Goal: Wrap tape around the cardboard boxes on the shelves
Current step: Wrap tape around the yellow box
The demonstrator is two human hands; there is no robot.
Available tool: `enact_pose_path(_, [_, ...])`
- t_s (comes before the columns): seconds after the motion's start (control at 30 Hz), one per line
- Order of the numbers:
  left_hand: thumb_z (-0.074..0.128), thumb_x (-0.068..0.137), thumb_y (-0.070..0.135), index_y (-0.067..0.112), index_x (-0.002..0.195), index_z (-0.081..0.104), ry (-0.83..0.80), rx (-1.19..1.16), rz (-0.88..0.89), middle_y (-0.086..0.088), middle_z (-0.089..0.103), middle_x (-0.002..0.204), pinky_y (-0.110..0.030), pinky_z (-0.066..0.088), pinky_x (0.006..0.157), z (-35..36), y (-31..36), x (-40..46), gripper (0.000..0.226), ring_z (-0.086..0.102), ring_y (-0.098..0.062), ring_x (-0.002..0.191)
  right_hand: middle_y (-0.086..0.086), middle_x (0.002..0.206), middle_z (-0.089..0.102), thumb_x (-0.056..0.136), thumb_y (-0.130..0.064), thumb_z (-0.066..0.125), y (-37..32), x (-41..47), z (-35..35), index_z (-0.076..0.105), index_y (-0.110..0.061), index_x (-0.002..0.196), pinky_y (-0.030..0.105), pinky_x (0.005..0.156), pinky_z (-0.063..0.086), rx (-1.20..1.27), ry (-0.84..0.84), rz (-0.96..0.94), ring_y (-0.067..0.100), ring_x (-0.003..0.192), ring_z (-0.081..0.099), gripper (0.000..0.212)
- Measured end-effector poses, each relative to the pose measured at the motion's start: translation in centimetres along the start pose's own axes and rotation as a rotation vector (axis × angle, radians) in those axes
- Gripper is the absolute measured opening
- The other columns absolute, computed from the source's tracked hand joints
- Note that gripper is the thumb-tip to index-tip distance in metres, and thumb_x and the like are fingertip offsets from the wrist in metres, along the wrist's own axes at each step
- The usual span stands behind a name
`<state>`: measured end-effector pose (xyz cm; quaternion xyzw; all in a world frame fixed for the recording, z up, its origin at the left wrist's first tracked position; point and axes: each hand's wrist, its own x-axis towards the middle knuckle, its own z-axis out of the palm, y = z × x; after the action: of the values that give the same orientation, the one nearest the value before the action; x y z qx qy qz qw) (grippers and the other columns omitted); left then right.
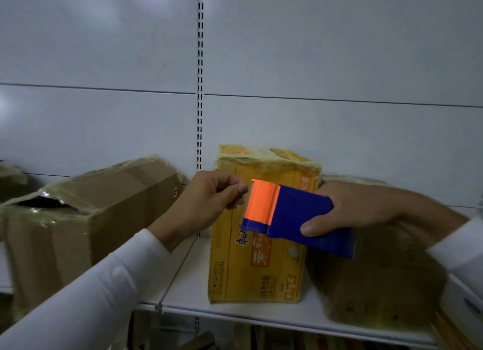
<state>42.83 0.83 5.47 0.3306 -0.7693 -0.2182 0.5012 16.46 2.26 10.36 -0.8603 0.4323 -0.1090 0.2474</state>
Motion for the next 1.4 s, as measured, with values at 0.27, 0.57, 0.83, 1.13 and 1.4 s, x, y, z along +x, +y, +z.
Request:
enact_pose_path(0.27, [0.060,0.091,0.012,0.008,0.083,0.068,0.257,0.012,-0.043,0.002,0.065,0.064,-0.018,0.049,0.058,-5.4,-0.4,2.2,0.012,0.055,-0.008,0.058,0.011,0.080,0.075,0.054,-0.068,0.076,-0.9,-2.6,-7.2,0.072,-0.011,0.080,0.031,0.064,0.054,-0.091,0.054,0.129,0.025,0.068,0.072,0.062])
enact_pose_path(0.57, [0.059,0.092,0.016,0.004,0.087,0.068,0.324,0.047,-0.137,-0.004,0.066,0.070,-0.026,0.049,0.060,-6.1,-2.6,4.4,0.016,0.056,-0.013,0.061,0.013,0.087,0.076,0.043,-0.061,0.077,-2.4,-0.8,-10.6,0.075,-0.008,0.089,0.041,0.073,0.057,-0.164,0.091,0.218,0.033,0.078,0.073,0.070])
enact_pose_path(0.83, [0.057,0.094,0.013,0.004,0.090,0.067,0.360,0.110,-0.158,-0.007,0.066,0.074,-0.016,0.047,0.054,-4.5,-4.2,5.1,0.014,0.054,-0.006,0.054,0.013,0.082,0.076,0.044,-0.062,0.076,-1.6,0.7,-10.4,0.073,-0.006,0.086,0.032,0.064,0.055,-0.171,0.119,0.218,0.032,0.074,0.073,0.071])
enact_pose_path(1.13, [0.068,0.086,0.034,0.021,0.133,0.046,0.547,0.367,-0.173,0.002,0.055,0.102,-0.033,0.050,0.079,-3.7,-5.5,6.1,0.053,0.056,-0.014,0.086,0.012,0.079,0.075,0.042,-0.063,0.076,-0.4,1.1,-9.6,0.073,-0.010,0.079,0.031,0.063,0.052,-0.155,0.144,0.204,0.031,0.071,0.072,0.065])
enact_pose_path(1.4, [0.065,0.089,0.024,0.015,0.107,0.069,0.331,0.461,0.201,0.005,0.057,0.086,-0.024,0.053,0.070,-2.2,-6.0,7.4,0.021,0.060,-0.009,0.076,0.011,0.081,0.075,0.064,-0.059,0.081,0.0,1.1,-9.8,0.070,-0.005,0.088,0.027,0.061,0.053,-0.184,0.154,0.235,0.032,0.075,0.072,0.060])
